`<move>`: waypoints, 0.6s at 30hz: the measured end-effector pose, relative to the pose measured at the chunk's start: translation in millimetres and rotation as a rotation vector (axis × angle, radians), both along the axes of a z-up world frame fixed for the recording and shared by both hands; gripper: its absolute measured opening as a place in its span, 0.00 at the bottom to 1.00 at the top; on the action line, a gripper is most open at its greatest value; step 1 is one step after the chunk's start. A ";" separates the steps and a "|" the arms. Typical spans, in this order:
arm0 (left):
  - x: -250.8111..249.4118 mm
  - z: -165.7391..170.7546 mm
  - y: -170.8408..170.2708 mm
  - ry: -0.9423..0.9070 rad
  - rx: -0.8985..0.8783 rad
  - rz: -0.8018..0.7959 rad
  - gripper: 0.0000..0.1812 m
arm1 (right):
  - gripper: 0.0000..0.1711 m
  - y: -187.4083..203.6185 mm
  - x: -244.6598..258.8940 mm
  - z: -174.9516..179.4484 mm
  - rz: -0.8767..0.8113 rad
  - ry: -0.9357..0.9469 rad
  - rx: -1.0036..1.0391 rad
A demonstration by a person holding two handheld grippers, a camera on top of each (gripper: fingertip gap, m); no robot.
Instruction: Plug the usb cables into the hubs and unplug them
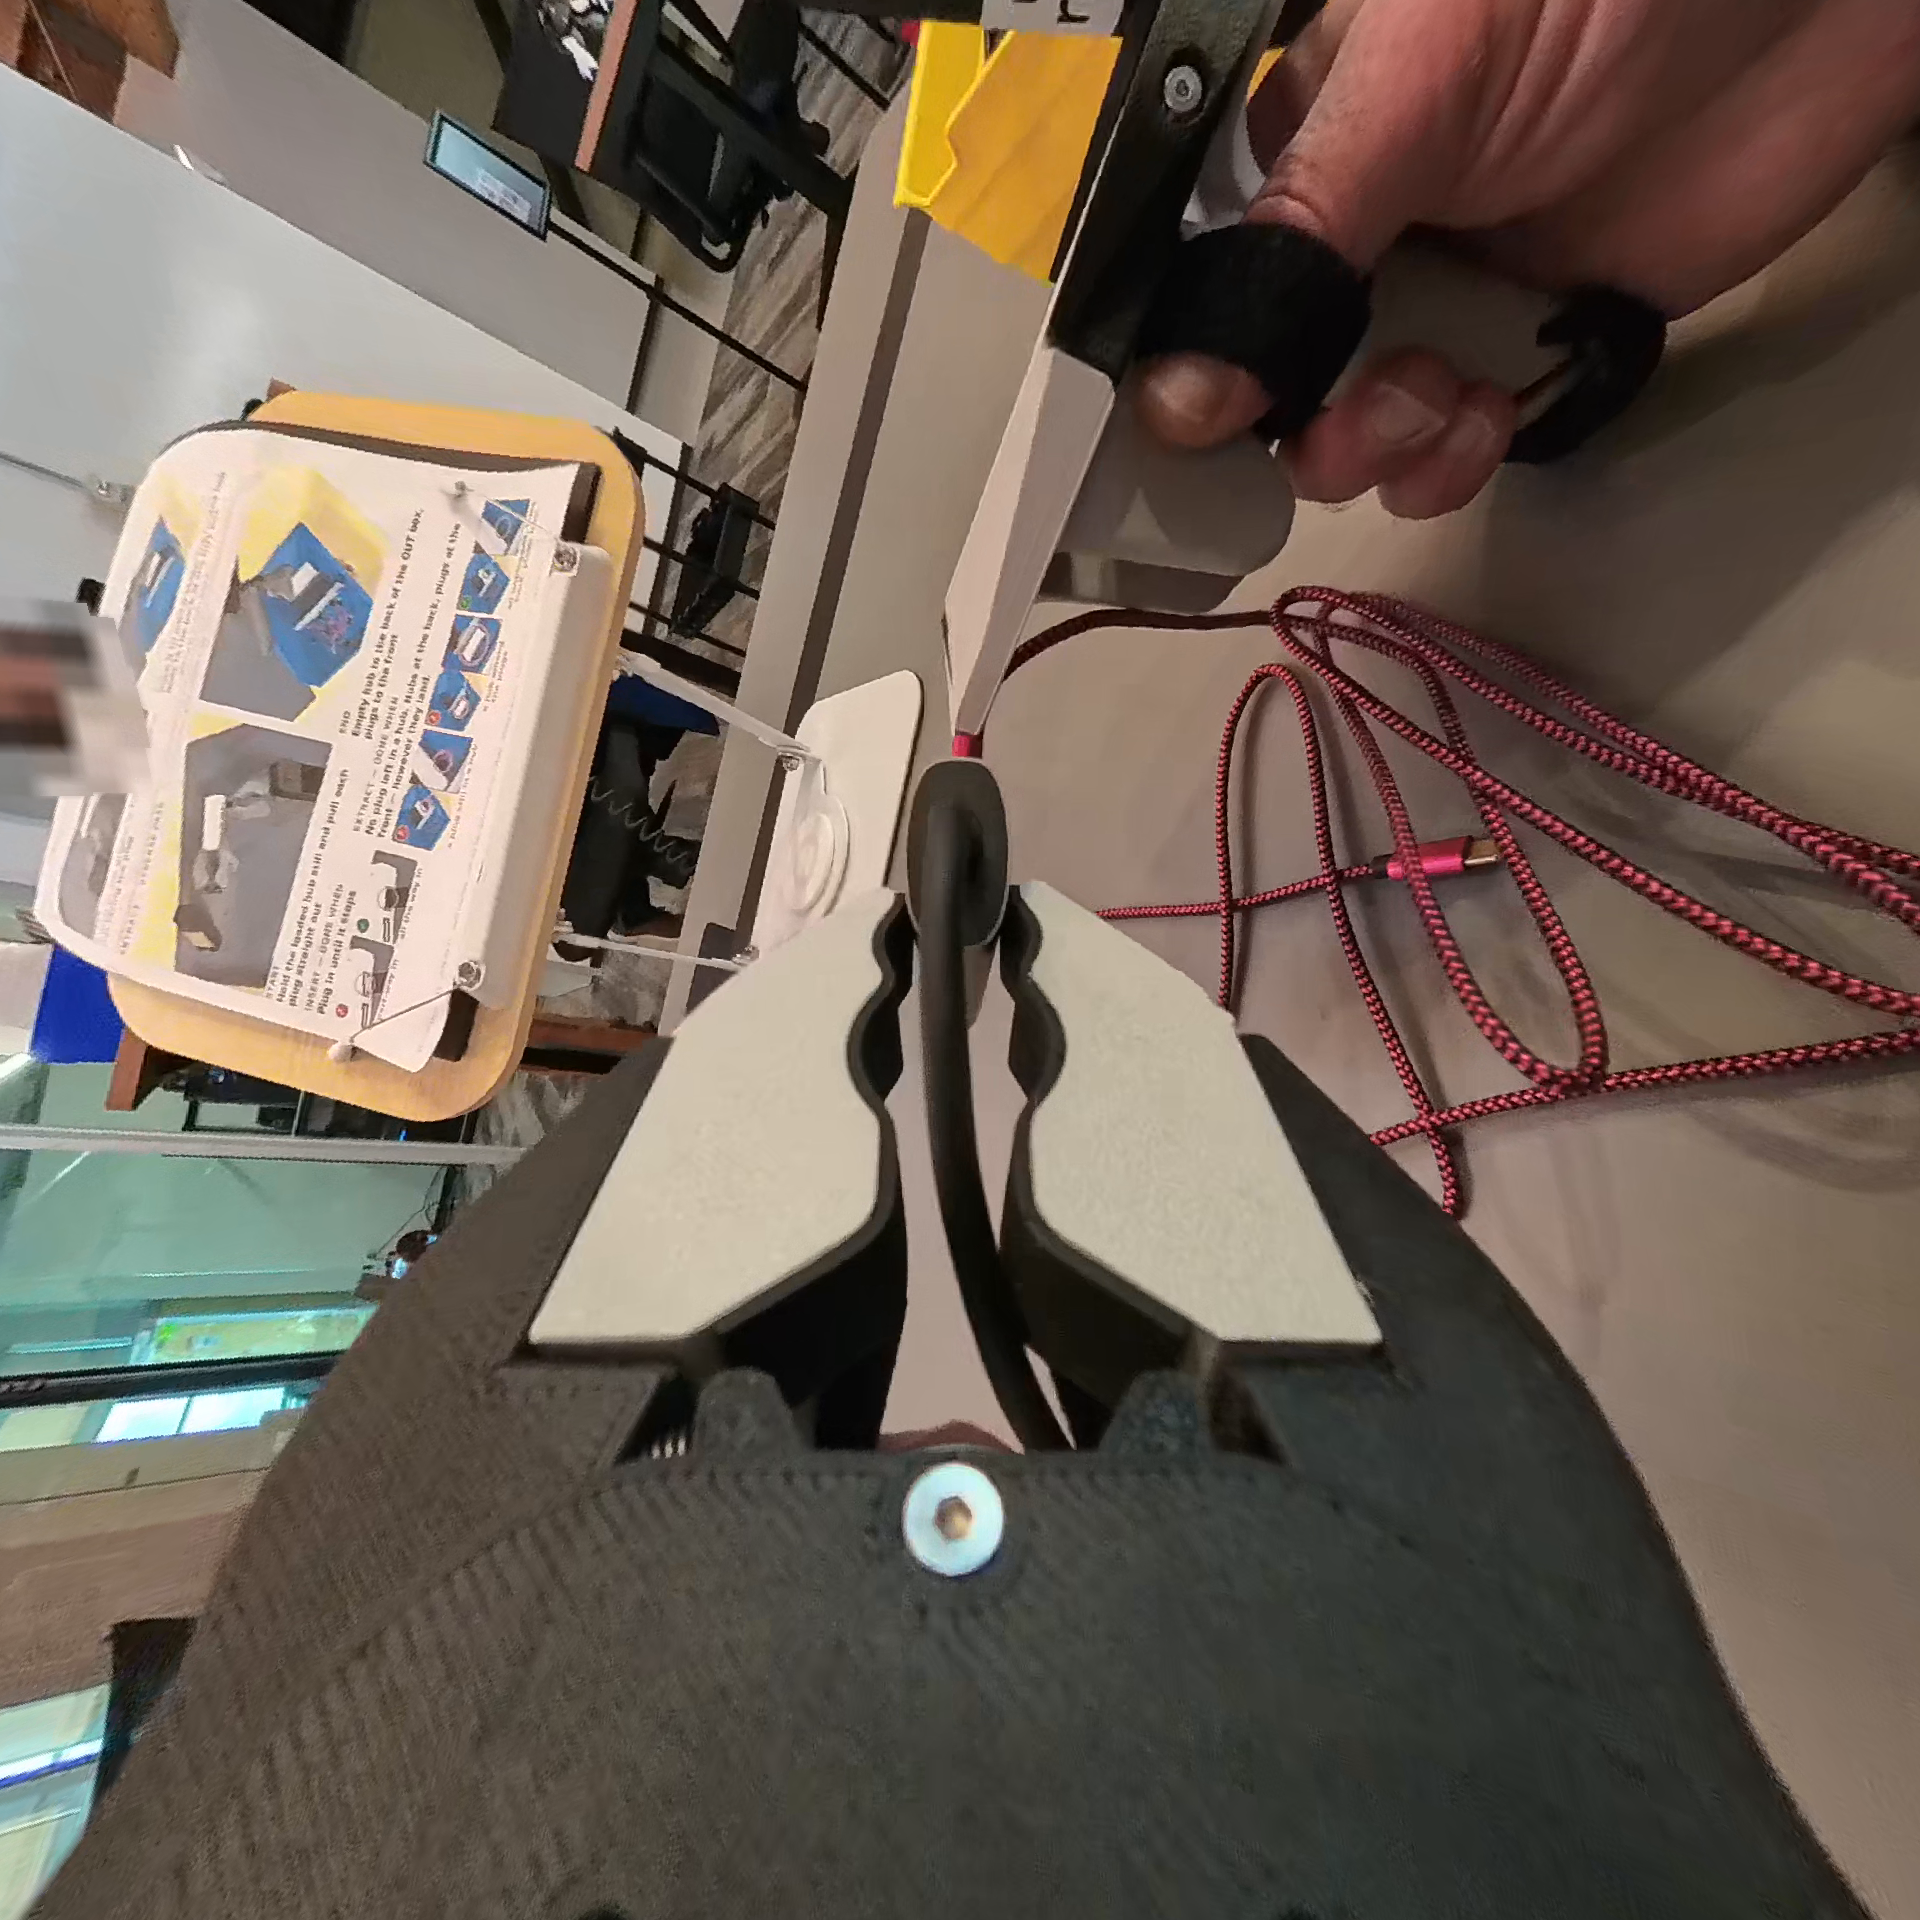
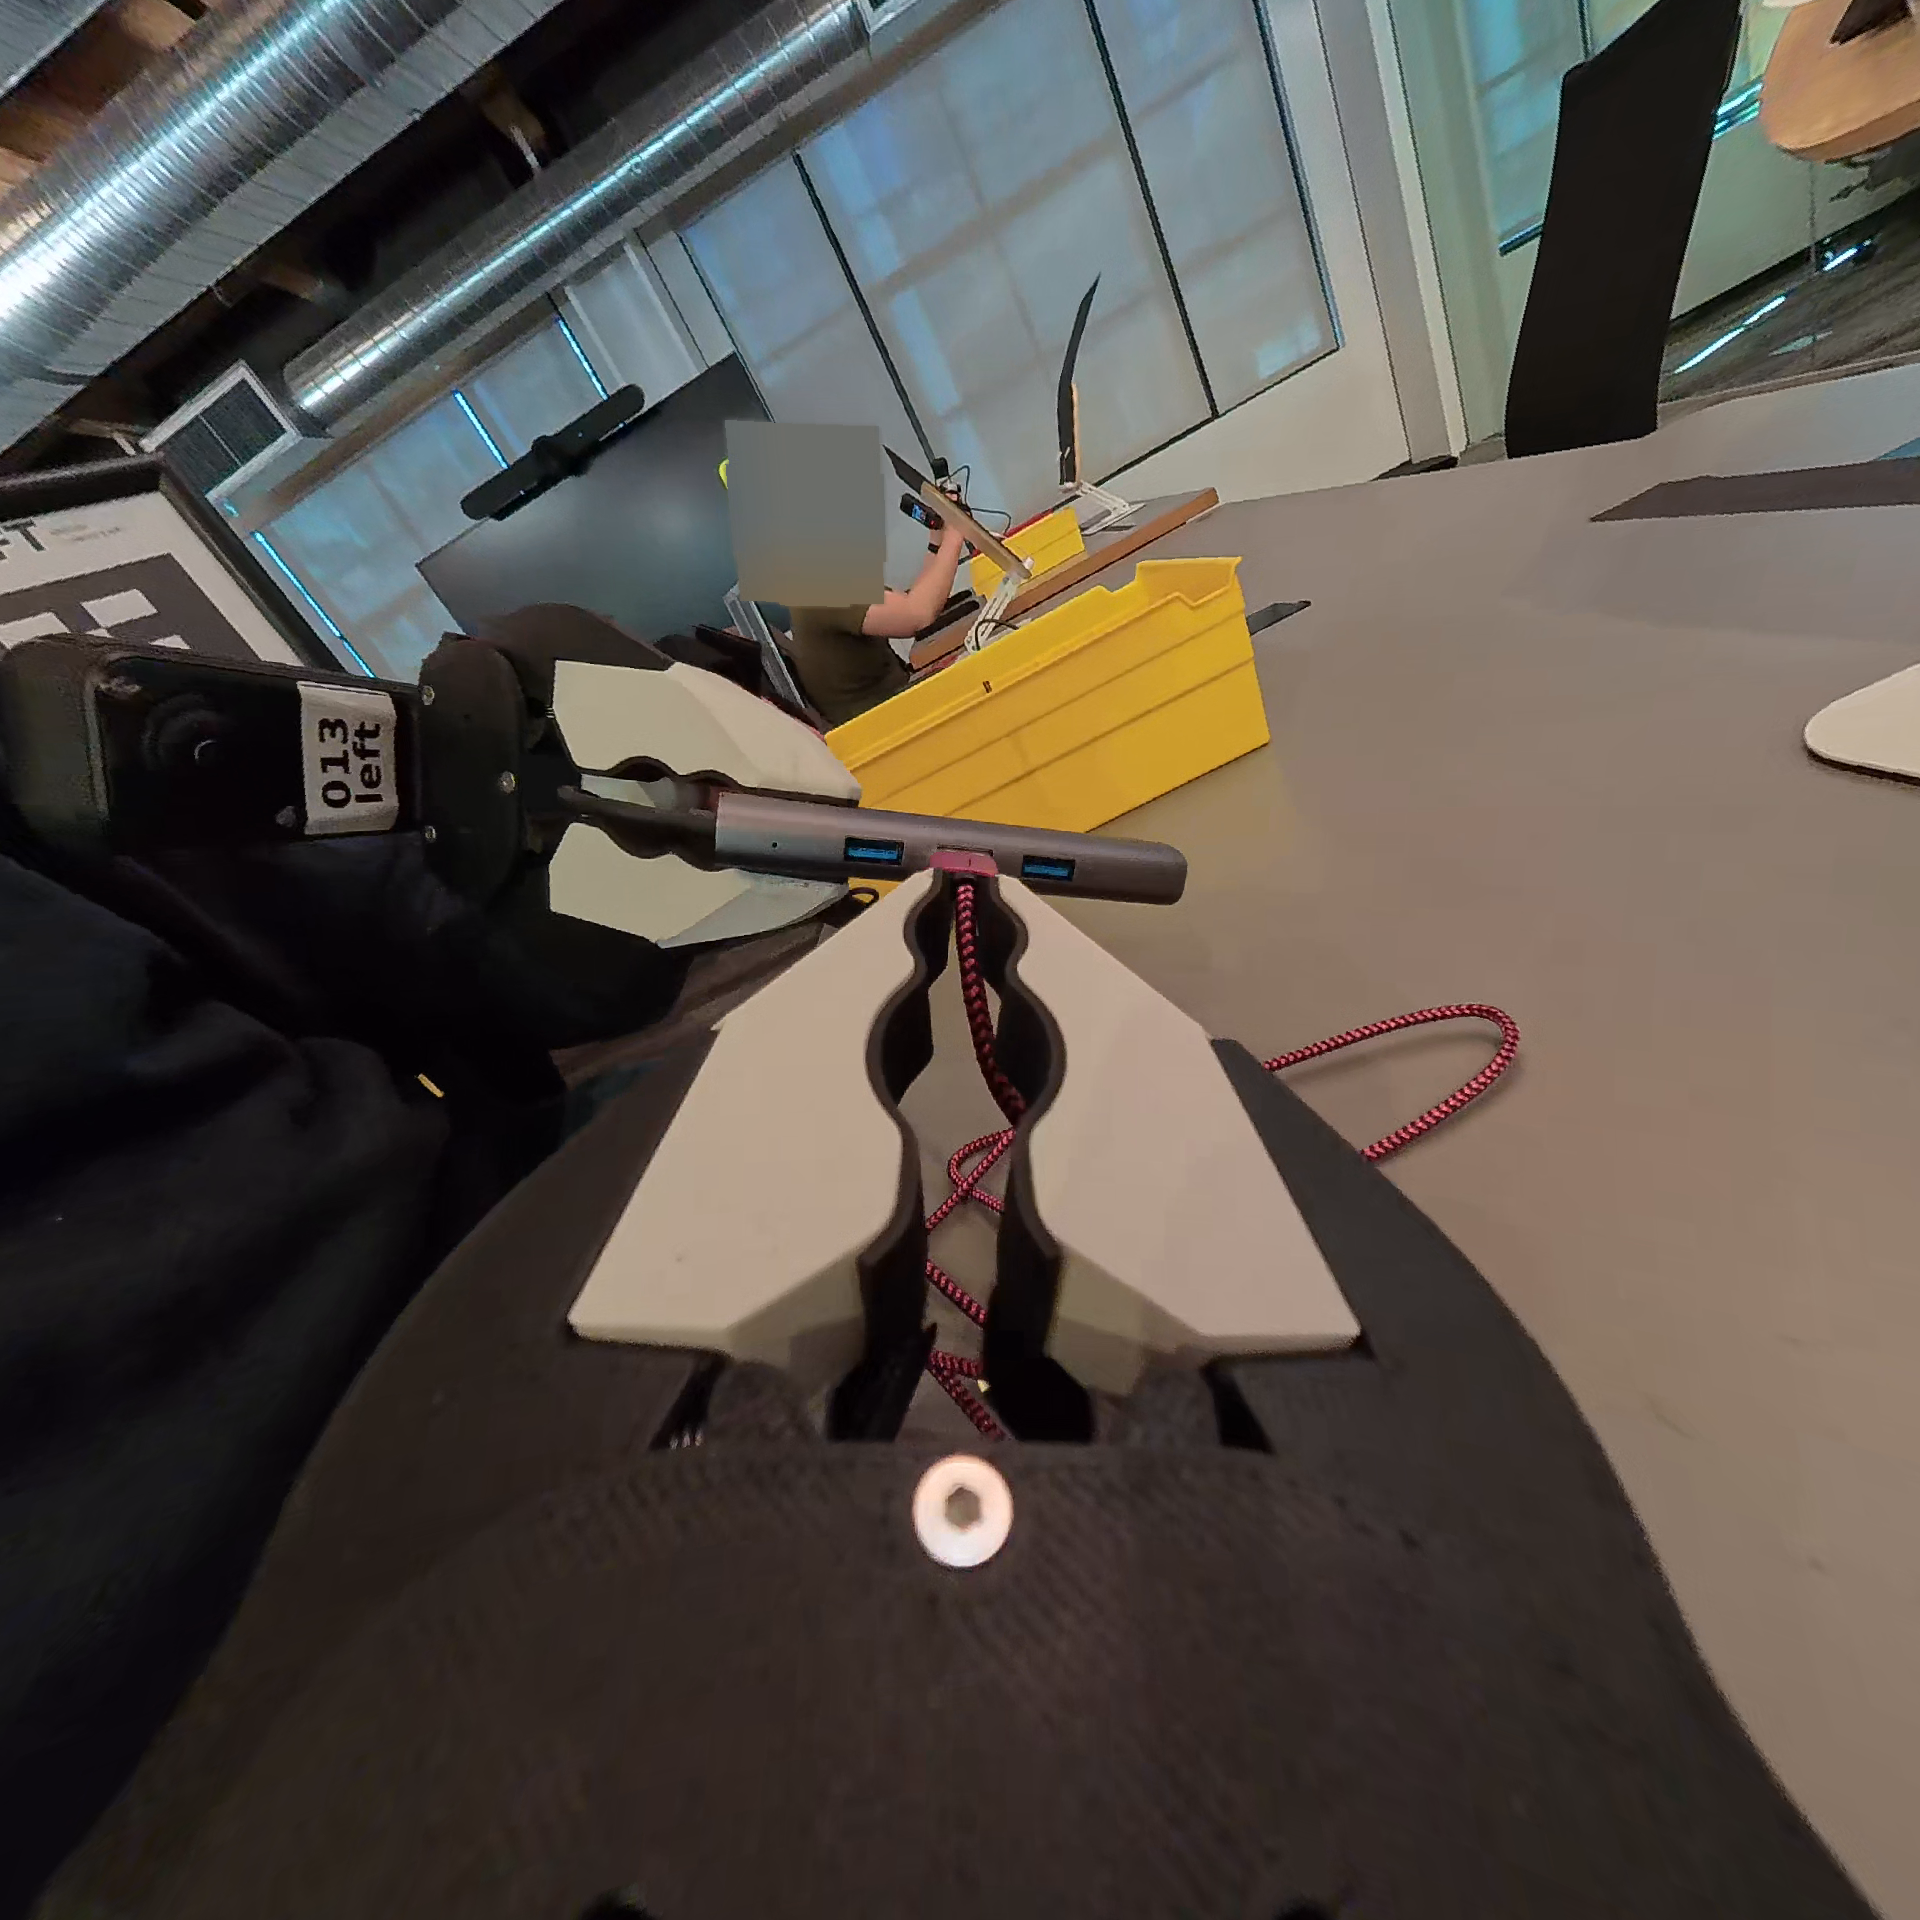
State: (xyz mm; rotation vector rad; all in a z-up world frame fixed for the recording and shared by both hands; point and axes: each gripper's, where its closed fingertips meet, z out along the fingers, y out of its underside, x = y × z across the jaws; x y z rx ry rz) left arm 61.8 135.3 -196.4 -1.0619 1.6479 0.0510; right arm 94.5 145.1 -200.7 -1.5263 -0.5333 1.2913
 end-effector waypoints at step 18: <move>-2.0 -15.3 18.1 0.052 0.029 0.023 0.09 | 0.02 -2.7 -6.0 -0.4 0.004 -0.085 0.018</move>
